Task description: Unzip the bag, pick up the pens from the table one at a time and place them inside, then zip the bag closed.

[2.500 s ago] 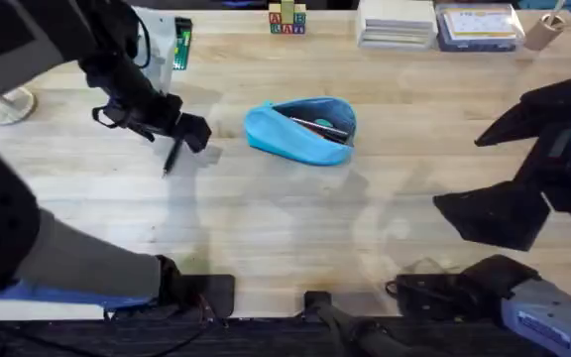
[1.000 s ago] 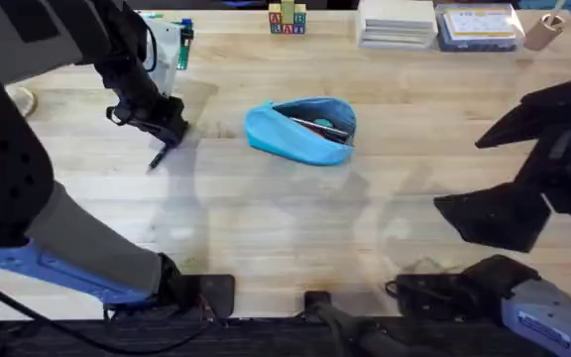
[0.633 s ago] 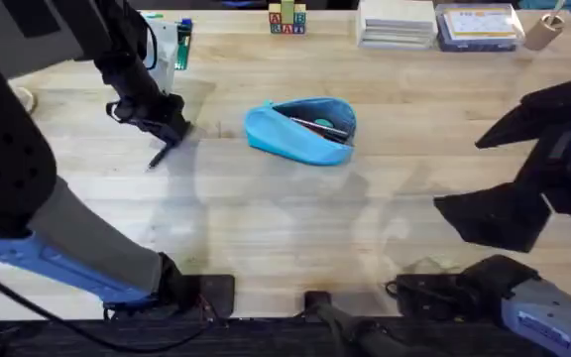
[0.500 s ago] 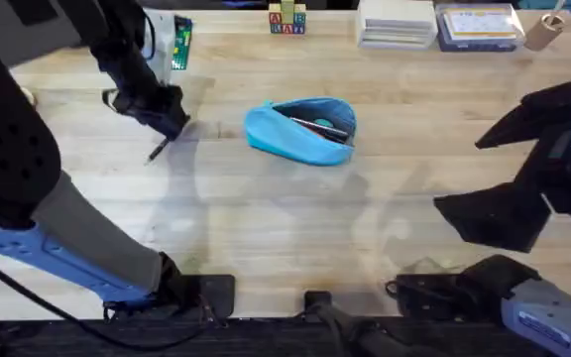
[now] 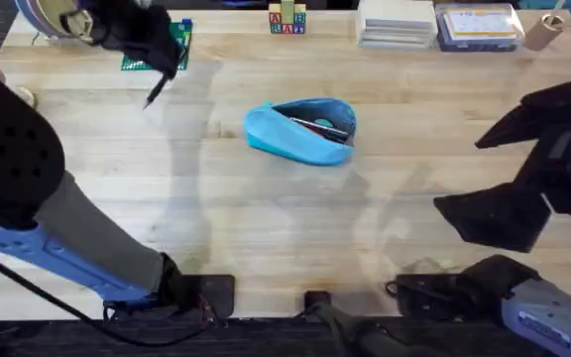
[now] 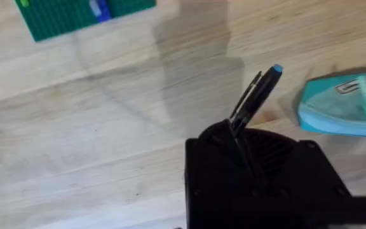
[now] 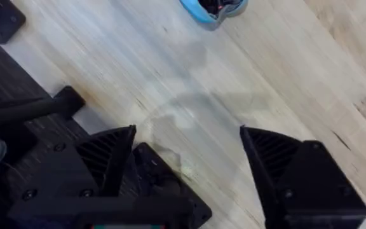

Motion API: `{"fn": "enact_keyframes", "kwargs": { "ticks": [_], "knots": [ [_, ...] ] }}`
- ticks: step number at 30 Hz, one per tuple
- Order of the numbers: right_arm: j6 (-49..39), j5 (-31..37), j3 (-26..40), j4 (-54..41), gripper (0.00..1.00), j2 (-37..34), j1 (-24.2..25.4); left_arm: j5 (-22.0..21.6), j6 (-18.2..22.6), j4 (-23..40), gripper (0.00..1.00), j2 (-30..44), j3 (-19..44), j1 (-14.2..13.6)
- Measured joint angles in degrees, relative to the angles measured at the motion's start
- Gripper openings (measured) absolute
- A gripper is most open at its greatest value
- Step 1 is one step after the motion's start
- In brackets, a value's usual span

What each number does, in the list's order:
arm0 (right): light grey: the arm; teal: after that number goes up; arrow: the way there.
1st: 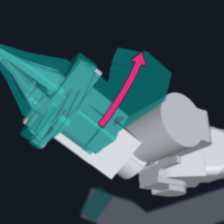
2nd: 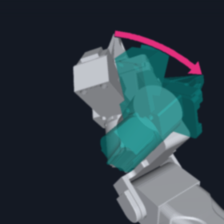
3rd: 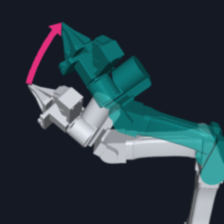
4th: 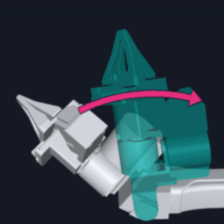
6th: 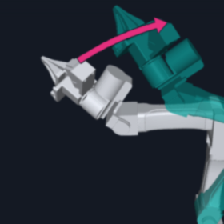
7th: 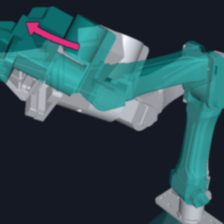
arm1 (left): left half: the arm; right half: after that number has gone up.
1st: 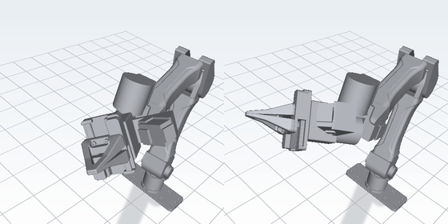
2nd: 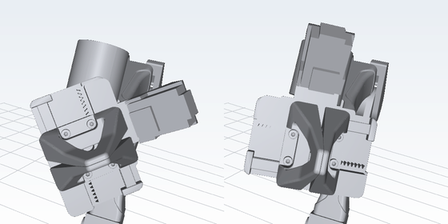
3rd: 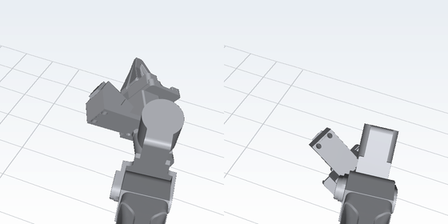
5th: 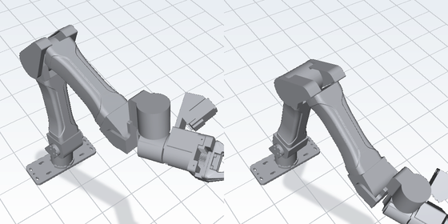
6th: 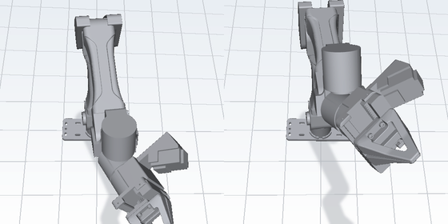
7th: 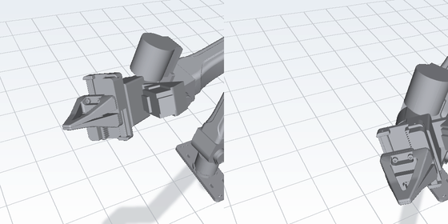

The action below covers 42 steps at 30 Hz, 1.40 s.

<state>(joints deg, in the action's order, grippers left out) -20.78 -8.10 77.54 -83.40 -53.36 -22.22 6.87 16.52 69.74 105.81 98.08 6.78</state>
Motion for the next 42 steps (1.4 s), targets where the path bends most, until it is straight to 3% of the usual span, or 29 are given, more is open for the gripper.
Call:
{"fn": "enact_keyframes", "kwargs": {
  "ticks": [8,13,14,20,21,25,26,33,42],
  "knots": [
    [0.00,0.00,0.00,0.00,0.998,0.00,0.00,2.02,0.45,3.81,0.045,-0.01,7.64,-5.32],
    [0.00,0.00,0.00,0.00,0.998,0.00,0.00,2.41,1.35,6.84,0.045,-0.01,11.98,-10.04],
    [0.00,0.01,0.00,0.00,0.997,0.00,0.00,2.51,2.41,8.52,0.045,-0.01,15.22,-12.71],
    [0.00,0.02,0.00,0.00,0.998,0.00,0.00,2.64,5.08,10.96,0.045,-0.01,19.31,-17.70],
    [0.00,0.00,0.00,0.00,0.998,0.00,0.00,4.21,7.46,11.98,0.045,-0.01,19.56,-20.11],
    [0.00,0.01,0.00,0.00,0.998,0.00,0.00,9.04,12.60,12.53,0.045,-0.01,19.56,-23.22],
    [0.00,0.02,0.00,0.00,0.998,0.00,0.00,12.93,16.24,12.61,0.045,-0.01,19.56,-24.91],
    [0.00,0.00,0.00,0.00,0.998,0.00,0.00,21.82,24.38,12.61,0.045,-0.01,19.56,-25.94],
    [0.02,0.02,0.00,0.00,0.998,0.00,0.00,28.14,29.46,14.18,0.044,-0.01,19.56,-25.92]
  ]
}}
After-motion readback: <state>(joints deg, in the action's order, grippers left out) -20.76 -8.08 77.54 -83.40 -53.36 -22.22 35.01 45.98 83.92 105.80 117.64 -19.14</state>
